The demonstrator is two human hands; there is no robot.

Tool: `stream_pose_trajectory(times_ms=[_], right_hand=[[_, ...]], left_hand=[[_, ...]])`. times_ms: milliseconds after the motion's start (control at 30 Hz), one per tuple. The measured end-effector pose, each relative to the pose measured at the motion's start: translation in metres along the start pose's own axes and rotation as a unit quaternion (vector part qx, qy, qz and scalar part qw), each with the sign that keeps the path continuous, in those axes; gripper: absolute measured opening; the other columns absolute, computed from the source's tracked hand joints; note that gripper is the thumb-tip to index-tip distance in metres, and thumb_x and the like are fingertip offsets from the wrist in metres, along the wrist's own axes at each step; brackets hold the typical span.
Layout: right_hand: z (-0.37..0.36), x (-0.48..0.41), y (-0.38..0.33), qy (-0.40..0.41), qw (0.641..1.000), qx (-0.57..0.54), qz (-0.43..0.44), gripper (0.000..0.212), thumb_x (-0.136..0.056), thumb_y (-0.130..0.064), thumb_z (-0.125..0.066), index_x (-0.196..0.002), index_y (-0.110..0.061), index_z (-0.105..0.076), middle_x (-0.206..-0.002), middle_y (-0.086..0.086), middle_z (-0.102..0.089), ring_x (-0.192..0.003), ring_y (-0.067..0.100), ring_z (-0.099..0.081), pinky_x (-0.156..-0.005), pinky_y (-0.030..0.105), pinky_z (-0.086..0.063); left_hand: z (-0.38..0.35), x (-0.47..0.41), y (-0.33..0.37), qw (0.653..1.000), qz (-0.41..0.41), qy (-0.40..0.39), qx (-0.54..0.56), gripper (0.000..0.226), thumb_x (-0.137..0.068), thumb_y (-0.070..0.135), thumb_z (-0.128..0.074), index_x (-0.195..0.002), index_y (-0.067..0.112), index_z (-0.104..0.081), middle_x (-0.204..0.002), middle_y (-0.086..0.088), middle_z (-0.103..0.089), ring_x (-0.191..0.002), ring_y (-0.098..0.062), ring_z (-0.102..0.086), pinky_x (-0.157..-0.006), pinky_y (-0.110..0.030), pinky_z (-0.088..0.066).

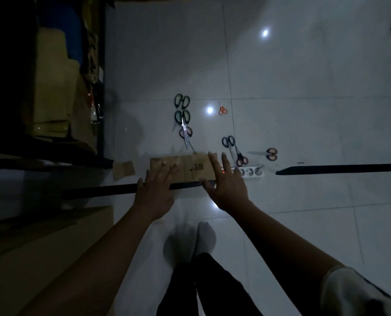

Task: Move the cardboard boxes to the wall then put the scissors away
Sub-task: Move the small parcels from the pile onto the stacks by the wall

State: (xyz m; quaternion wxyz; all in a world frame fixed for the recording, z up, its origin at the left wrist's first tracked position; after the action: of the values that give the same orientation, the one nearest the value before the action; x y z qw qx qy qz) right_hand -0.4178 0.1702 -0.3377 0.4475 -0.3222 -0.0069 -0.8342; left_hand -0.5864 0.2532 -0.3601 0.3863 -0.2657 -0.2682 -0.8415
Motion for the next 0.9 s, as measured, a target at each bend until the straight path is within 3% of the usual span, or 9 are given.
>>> stream_pose_trajectory(times_ms=[267,533,633,767,900], right_hand=[[-0.089,-0.096,0.044,-0.031,0.999,0.034,0.017,0.082,-0.093,-0.055,-0.050,-0.154,-0.037,0.003,-0.164,0.009,0.001,-0.136,0.054,-0.028,-0.108,0.057,-0.033],[-0.153,-0.166,0.072,-0.064,0.996,0.057,0.033,0.082,-0.092,-0.058,-0.050,-0.153,-0.040,0.001,-0.164,0.003,0.008,-0.139,0.056,-0.016,-0.105,0.061,-0.033],[-0.170,-0.184,0.077,-0.061,0.996,0.038,0.045,0.087,-0.088,-0.060,-0.055,-0.153,-0.039,-0.001,-0.162,0.004,0.015,-0.137,0.057,-0.020,-0.103,0.062,-0.036],[-0.182,-0.194,0.075,-0.039,0.999,-0.019,0.029,0.098,-0.081,-0.065,-0.061,-0.153,-0.039,-0.001,-0.162,0.005,0.016,-0.135,0.051,-0.024,-0.106,0.058,-0.033],[-0.166,-0.181,0.074,-0.028,0.999,-0.041,0.018,0.103,-0.077,-0.063,-0.067,-0.153,-0.041,-0.001,-0.162,0.004,0.015,-0.135,0.051,-0.020,-0.105,0.058,-0.030]], left_hand=[[-0.069,-0.103,-0.048,0.998,0.030,-0.005,0.052,0.089,-0.094,0.045,-0.053,-0.149,0.037,0.017,-0.161,0.007,0.015,-0.146,-0.042,-0.003,-0.114,-0.058,-0.015],[-0.134,-0.177,-0.102,0.996,0.046,-0.049,0.052,0.097,-0.086,0.064,-0.053,-0.145,0.047,0.022,-0.155,0.007,0.033,-0.142,-0.051,-0.002,-0.108,-0.068,-0.021],[-0.144,-0.191,-0.101,0.995,0.003,-0.008,0.097,0.100,-0.074,0.077,-0.048,-0.141,0.054,0.023,-0.152,0.007,0.039,-0.144,-0.045,-0.004,-0.108,-0.065,-0.025],[-0.144,-0.196,-0.091,0.987,0.002,0.049,0.154,0.106,-0.061,0.078,-0.041,-0.151,0.043,0.004,-0.157,-0.001,0.029,-0.148,-0.030,0.001,-0.106,-0.058,-0.029],[-0.130,-0.183,-0.082,0.983,0.010,0.065,0.169,0.110,-0.058,0.080,-0.041,-0.153,0.040,-0.002,-0.159,0.001,0.025,-0.149,-0.027,0.002,-0.107,-0.059,-0.031]])
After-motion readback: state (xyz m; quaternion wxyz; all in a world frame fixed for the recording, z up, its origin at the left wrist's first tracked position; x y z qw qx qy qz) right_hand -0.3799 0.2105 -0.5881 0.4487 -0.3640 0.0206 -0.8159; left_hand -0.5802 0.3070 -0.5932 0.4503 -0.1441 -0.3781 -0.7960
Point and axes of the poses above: each hand's wrist, its own x-axis away from the middle knuckle, its own z-axis out of the back of the hand, y = z × x, the point moved 7 cm from there along -x, towards the middle knuckle
